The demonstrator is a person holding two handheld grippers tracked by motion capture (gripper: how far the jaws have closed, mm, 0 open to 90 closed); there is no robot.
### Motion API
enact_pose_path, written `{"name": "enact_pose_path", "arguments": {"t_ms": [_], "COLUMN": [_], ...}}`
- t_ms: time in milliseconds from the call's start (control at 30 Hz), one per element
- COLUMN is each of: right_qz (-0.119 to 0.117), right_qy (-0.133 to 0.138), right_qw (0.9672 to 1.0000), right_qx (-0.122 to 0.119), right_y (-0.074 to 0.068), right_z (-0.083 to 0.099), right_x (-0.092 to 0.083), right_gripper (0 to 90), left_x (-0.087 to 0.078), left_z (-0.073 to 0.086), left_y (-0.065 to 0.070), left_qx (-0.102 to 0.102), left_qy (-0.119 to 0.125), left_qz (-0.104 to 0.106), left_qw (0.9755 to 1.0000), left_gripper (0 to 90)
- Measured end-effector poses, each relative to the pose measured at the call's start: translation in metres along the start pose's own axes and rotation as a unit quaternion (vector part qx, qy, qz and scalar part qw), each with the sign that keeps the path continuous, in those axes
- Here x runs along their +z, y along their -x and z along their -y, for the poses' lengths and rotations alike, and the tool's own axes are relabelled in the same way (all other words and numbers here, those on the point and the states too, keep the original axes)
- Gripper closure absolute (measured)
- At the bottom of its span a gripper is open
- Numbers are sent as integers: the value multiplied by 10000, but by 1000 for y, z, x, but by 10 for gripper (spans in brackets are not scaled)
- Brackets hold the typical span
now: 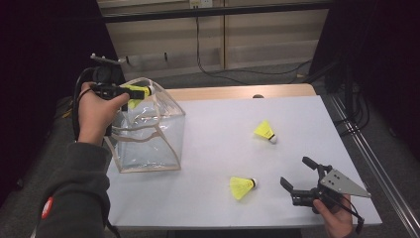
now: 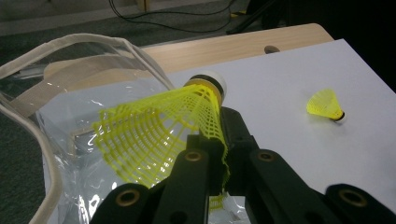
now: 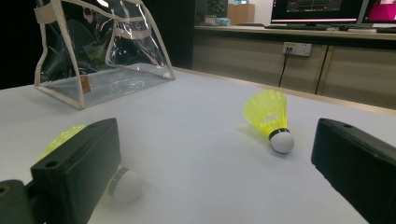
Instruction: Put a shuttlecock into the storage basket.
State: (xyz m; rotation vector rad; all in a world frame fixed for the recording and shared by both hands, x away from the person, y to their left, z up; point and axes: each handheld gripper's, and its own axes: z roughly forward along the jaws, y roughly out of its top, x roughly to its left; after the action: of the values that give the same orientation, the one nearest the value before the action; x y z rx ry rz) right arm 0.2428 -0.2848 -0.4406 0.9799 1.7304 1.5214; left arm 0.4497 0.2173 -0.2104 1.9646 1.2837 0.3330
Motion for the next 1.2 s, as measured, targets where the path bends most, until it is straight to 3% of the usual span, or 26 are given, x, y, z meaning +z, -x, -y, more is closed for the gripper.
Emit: {"name": "enact_pose_path", "arguments": {"t_ms": [1200], "right_qz": [-22], "right_qy": [11], "right_qw": [10000], "right_qx": [12], "right_y": [0], "right_z": [0], "right_x": [0], "right_gripper": [11], "left_x": [10], "left_z": [11], "left_y": [-15], "left_qx": [-150], "left_qy": [-47], "left_qz": [-250], "left_qw": [9996], "left_gripper": [887]}}
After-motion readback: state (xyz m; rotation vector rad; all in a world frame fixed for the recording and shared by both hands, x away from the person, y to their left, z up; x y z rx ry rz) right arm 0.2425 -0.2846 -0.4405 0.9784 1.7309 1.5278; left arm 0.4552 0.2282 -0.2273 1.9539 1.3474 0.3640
